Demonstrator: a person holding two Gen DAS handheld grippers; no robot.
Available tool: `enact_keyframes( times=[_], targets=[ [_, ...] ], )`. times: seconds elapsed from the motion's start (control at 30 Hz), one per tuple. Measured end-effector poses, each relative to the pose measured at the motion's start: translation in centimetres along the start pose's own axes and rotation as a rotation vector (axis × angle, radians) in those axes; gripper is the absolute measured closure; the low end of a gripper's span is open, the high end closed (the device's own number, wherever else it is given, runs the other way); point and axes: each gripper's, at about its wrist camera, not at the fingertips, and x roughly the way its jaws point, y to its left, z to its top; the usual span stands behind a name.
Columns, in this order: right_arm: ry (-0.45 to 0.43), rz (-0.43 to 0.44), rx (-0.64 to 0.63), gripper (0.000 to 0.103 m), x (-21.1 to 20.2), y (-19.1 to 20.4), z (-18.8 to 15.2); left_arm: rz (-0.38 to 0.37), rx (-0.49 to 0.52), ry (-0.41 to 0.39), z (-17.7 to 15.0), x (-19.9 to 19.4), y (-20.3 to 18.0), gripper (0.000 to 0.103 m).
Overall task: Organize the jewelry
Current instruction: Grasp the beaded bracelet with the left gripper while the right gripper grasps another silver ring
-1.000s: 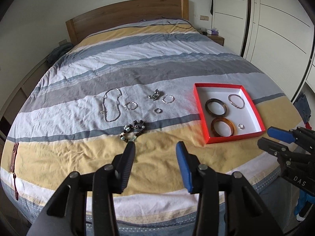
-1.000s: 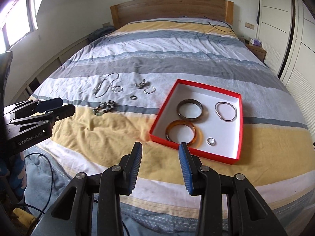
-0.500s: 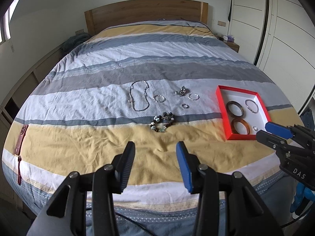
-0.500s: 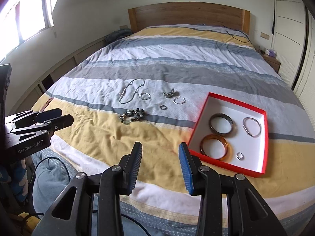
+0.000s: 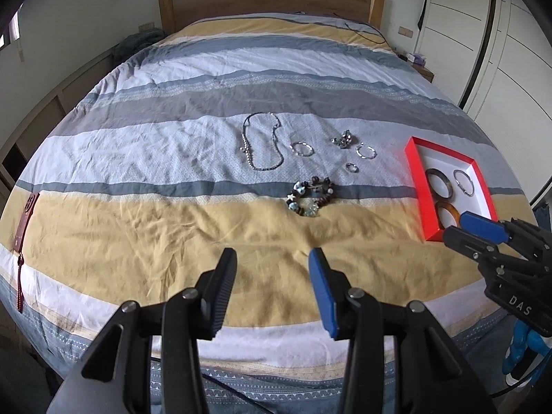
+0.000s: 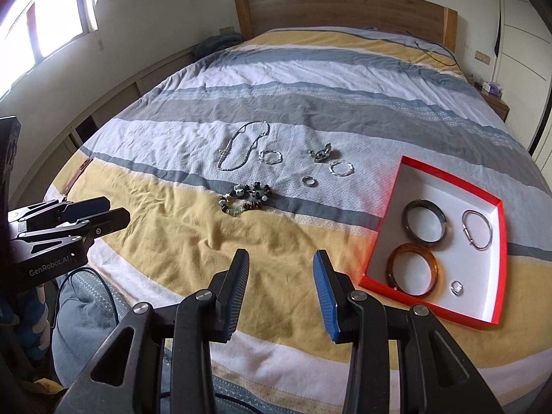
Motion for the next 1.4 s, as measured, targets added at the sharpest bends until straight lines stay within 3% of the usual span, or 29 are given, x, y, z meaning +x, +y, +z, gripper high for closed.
enact_keyframes(
  times=[0.53, 0.67, 0.87, 1.0, 1.13, 1.4],
  targets=[
    [0.051, 0.078, -0.032, 0.058, 8.5, 1.3, 2.6, -0.019, -0.152, 0.097, 0.9, 8.9, 5.9, 0.061],
    [0.052, 0.076, -0.018, 0.058, 10.7, 0.6, 3.8, -0.082, -0.165, 0.098, 2.2, 10.7, 6.0, 0.061],
    [0.066, 0.030, 0.058, 0.058, 13.7, -1.9, 6.1, -0.210, -0.091, 0.105, 4.7, 14.1, 2.9, 0.061],
    [0.088, -0.002, 0.101, 0.058, 15.7, -3.2, 7.3, -0.240, -0.040, 0.128, 5.6, 16.6, 1.0, 0.061],
    [0.119, -0.025, 0.130, 0.060, 18.0, -4.0, 7.9, -0.210, 0.000, 0.151, 5.6, 18.7, 0.3, 0.061],
    [0.144, -0.062, 0.157, 0.068, 21.7, -4.4, 8.5, -0.157, 0.112, 0.115, 5.3, 19.6, -1.5, 0.062]
  ],
)
